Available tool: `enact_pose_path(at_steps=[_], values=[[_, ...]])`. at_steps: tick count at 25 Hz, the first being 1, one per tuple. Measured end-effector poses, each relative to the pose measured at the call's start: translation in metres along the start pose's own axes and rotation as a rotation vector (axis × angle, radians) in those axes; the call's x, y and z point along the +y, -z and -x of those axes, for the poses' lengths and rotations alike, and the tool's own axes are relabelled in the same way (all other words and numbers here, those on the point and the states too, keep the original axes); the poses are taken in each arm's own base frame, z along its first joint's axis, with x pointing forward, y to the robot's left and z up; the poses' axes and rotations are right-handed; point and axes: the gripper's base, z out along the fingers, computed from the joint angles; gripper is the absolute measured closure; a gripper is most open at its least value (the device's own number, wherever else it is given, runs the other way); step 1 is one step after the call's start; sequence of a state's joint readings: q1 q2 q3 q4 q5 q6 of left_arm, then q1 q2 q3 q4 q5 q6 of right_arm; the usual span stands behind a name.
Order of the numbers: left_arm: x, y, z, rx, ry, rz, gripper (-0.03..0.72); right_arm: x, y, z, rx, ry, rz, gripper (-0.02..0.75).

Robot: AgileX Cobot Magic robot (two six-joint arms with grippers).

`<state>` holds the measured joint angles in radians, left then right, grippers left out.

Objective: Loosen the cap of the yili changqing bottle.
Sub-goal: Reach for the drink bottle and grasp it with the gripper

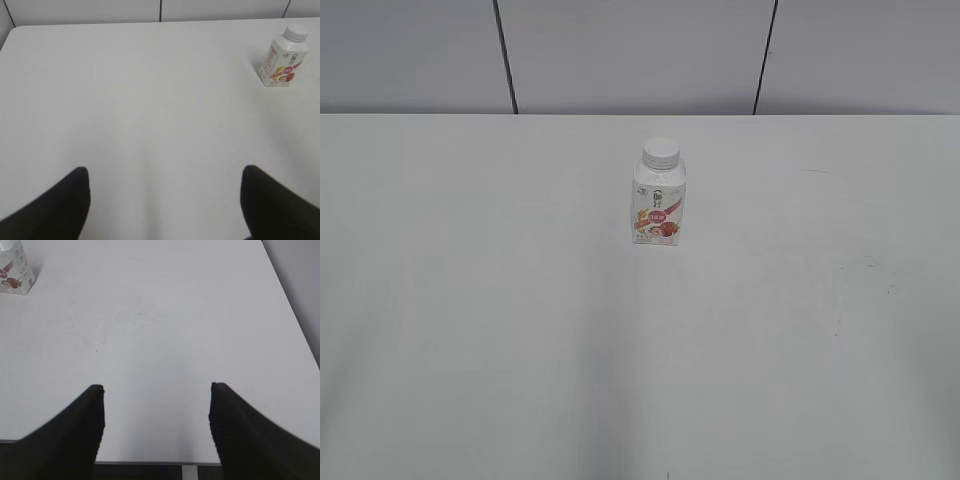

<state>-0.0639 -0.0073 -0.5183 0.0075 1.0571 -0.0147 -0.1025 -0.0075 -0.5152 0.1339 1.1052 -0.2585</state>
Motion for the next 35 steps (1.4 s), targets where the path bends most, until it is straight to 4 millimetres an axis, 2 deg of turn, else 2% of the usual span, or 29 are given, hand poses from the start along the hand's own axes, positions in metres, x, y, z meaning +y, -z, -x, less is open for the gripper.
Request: enact_pose_path(at_steps=[28, 35], values=[[0.0, 0.0, 0.0, -0.003, 0.0, 0.0, 0.127, 0.0, 0.0, 0.0, 0.0, 0.0, 0.0, 0.216], [0.0, -0.005, 0.033, -0.142, -0.003, 0.001, 0.127, 0.0, 0.0, 0.0, 0.0, 0.0, 0.0, 0.216]])
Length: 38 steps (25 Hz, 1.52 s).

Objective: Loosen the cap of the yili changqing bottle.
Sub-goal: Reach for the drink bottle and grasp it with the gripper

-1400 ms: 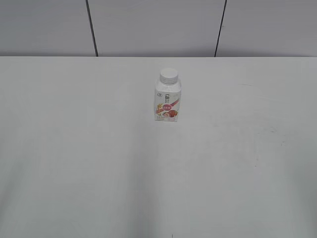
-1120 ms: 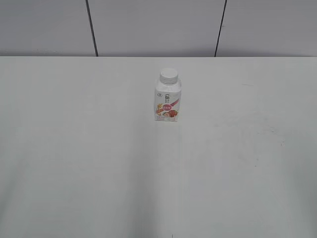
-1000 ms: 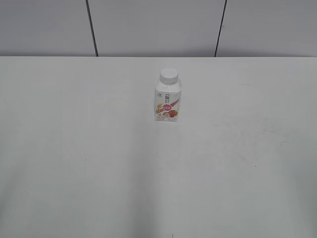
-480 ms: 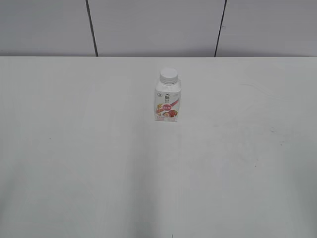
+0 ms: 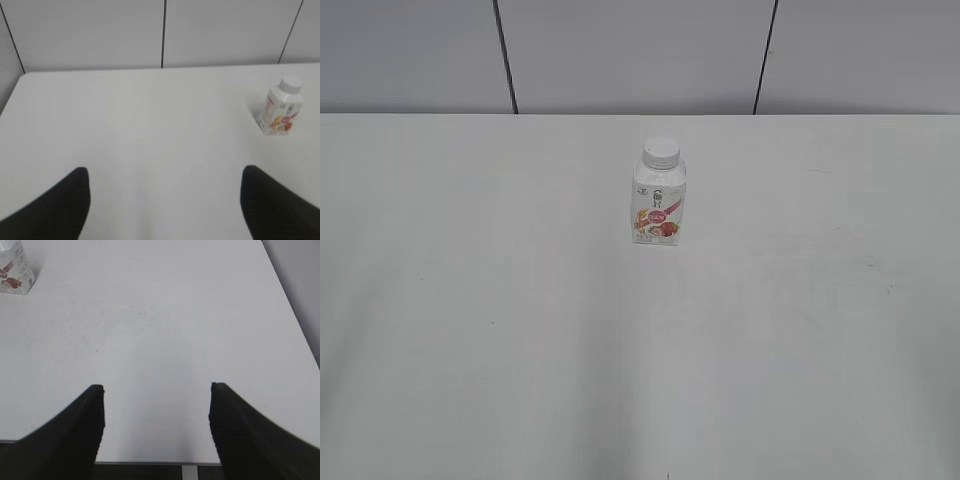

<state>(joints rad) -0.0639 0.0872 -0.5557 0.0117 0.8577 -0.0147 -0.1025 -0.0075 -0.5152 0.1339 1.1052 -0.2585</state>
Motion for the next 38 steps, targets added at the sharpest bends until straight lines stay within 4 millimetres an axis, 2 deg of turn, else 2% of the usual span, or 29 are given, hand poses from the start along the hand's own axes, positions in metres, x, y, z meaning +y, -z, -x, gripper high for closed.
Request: enact_pose_path(at_steps=[6, 9, 11, 17, 23, 30, 38], values=[[0.003, -0.038, 0.036, -0.134, -0.065, 0.039, 0.127, 0.0, 0.0, 0.0, 0.0, 0.0, 0.0, 0.216], [0.001, -0.072, 0.048, -0.187, -0.081, 0.026, 0.127, 0.0, 0.0, 0.0, 0.0, 0.0, 0.0, 0.216], [-0.001, -0.097, 0.047, -0.199, -0.093, 0.014, 0.127, 0.0, 0.0, 0.0, 0.0, 0.0, 0.0, 0.217], [-0.017, -0.171, 0.032, -0.205, -0.208, -0.094, 0.127, 0.0, 0.0, 0.0, 0.0, 0.0, 0.0, 0.218], [-0.033, -0.217, 0.013, -0.206, -0.29, -0.217, 0.127, 0.0, 0.0, 0.0, 0.0, 0.0, -0.001, 0.218], [-0.044, -0.247, -0.016, -0.098, -0.228, -0.342, 0.127, 0.0, 0.0, 0.0, 0.0, 0.0, -0.001, 0.218], [-0.06, -0.282, -0.05, -0.034, -0.217, -0.562, 0.07, 0.0, 0.0, 0.0, 0.0, 0.0, -0.001, 0.218]])
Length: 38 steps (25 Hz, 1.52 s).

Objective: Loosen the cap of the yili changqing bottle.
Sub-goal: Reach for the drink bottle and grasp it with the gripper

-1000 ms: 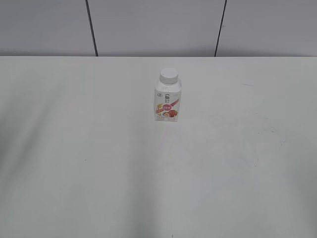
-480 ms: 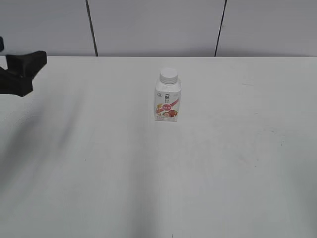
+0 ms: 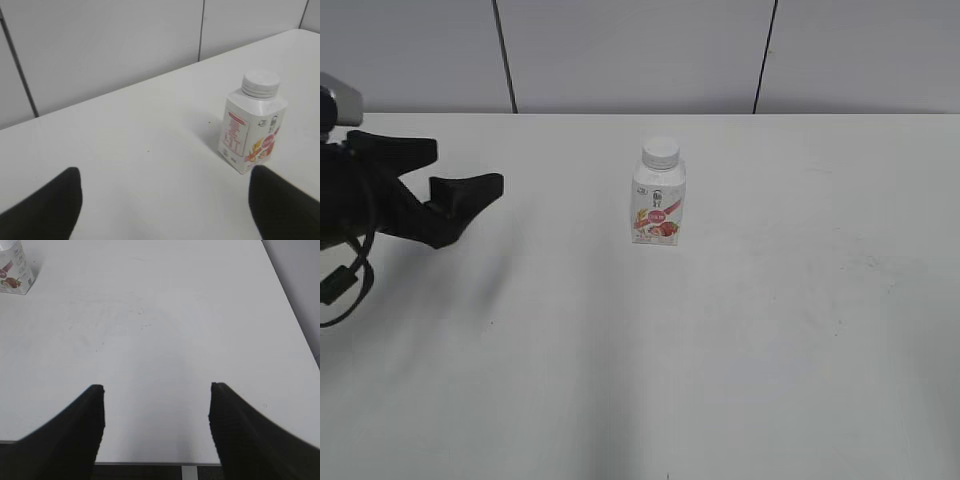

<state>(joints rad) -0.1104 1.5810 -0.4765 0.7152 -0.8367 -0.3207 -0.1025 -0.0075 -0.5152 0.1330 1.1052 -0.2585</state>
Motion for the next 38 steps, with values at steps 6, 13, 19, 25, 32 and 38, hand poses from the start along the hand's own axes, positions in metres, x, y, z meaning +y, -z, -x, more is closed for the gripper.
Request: enact_pose_path(at_steps=[6, 13, 19, 25, 32, 38], values=[[0.012, -0.039, -0.016, 0.025, -0.064, -0.251, 0.081, 0.0, 0.0, 0.0, 0.0, 0.0, 0.0, 0.218], [0.03, -0.093, -0.031, 0.038, -0.047, -0.521, 0.102, 0.0, 0.0, 0.0, 0.0, 0.0, 0.0, 0.218], [0.038, -0.141, -0.029, 0.028, -0.044, -0.655, 0.102, 0.0, 0.0, 0.0, 0.0, 0.0, 0.0, 0.218], [0.027, -0.179, -0.036, 0.052, -0.07, -0.761, 0.102, 0.0, 0.0, 0.0, 0.0, 0.0, 0.0, 0.218], [0.021, -0.208, -0.042, 0.034, -0.101, -0.787, 0.102, 0.0, 0.0, 0.0, -0.001, 0.0, 0.0, 0.218], [0.019, -0.227, -0.045, 0.027, -0.086, -0.793, 0.102, 0.0, 0.0, 0.0, -0.001, 0.0, 0.0, 0.218]])
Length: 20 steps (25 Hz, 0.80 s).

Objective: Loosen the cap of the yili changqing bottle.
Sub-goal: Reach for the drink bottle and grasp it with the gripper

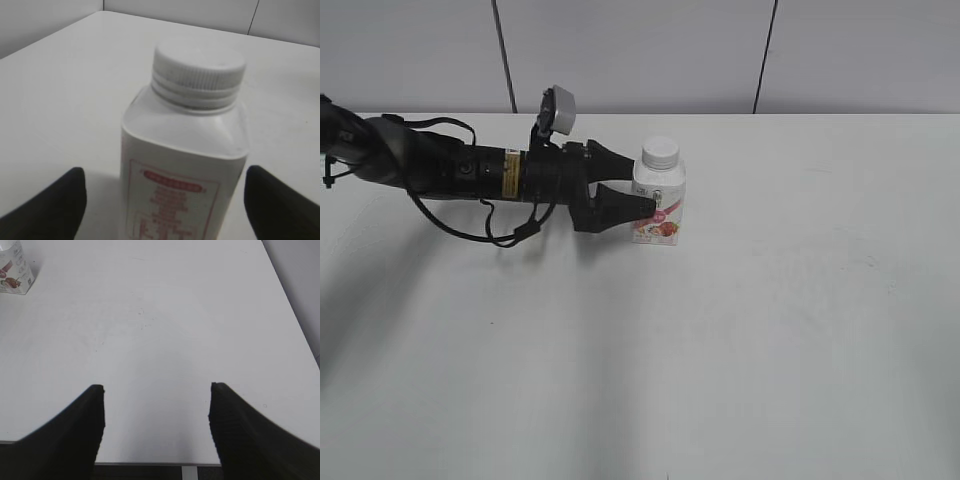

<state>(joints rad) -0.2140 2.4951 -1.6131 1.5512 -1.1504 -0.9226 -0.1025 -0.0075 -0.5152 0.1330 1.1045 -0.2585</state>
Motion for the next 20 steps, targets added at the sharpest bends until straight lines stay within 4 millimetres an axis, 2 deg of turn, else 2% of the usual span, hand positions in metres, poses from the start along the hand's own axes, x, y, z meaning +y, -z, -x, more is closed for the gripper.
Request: enact_pose_path(at_steps=[6, 13, 15, 20], values=[[-0.004, -0.017, 0.002, 0.003, -0.005, -0.037, 0.102, 0.0, 0.0, 0.0, 0.0, 0.0, 0.0, 0.218], [-0.006, -0.024, -0.012, 0.013, 0.028, -0.05, 0.107, 0.0, 0.0, 0.0, 0.0, 0.0, 0.0, 0.218], [-0.005, -0.024, -0.012, 0.013, 0.03, -0.045, 0.129, 0.0, 0.0, 0.0, 0.0, 0.0, 0.0, 0.218], [-0.004, -0.024, -0.012, 0.012, 0.034, -0.034, 0.241, 0.0, 0.0, 0.0, 0.0, 0.0, 0.0, 0.218]])
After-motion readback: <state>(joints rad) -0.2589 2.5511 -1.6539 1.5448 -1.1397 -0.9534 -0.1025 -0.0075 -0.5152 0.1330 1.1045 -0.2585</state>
